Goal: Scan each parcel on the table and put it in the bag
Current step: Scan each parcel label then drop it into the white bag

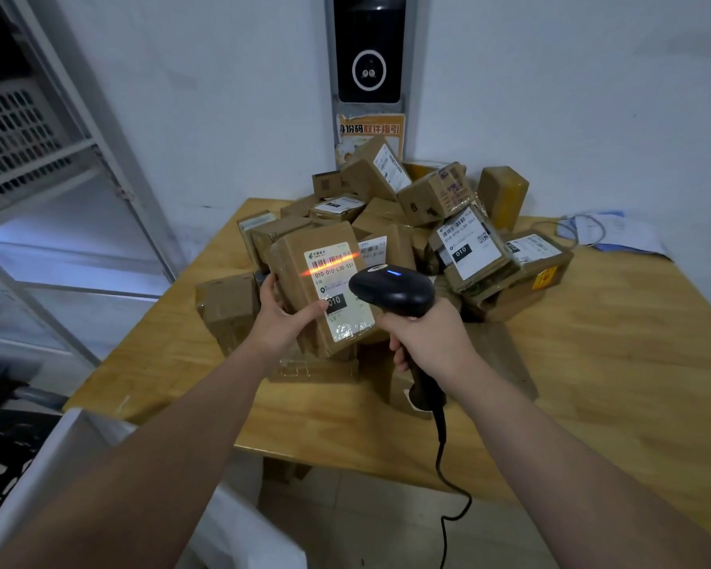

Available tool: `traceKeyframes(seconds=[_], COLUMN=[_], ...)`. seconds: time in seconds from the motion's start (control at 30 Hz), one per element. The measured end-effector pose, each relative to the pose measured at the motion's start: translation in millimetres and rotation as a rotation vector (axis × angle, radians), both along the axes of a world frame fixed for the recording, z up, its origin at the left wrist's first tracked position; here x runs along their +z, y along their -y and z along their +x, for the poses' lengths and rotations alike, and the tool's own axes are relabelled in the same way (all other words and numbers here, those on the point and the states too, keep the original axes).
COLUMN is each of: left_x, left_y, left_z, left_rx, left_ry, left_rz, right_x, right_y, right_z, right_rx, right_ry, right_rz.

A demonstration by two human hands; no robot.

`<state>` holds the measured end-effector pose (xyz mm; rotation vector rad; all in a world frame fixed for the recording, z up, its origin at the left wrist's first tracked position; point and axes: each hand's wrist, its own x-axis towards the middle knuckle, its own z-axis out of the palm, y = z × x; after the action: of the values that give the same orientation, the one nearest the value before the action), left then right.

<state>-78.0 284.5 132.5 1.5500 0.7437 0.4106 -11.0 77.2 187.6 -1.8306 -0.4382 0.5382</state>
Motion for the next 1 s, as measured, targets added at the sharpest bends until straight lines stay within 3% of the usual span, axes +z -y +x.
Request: traceKeyframes(seconds=[0.5,0.73,1.0], left_x=[-7.4,-45.2,-118.0], left_y=[27.0,55.2,70.0], left_z=[-25.4,-97.9,-233.0], left_rx=[0.020,0.214,0.545], left_ry=[0.007,0.019,-0.071], left_rz=[0.011,-0.027,-0.138], right_x=[-9.6,-58.7,-129.3], right_y=[9.8,-6.0,-35.3], right_z=[-11.7,-49.7,-130.3], right_rx=[0.090,0.254,0.546], right_ry=[-0.027,-0.190,-0.285], right_rz=[0.039,0.074,-0.108])
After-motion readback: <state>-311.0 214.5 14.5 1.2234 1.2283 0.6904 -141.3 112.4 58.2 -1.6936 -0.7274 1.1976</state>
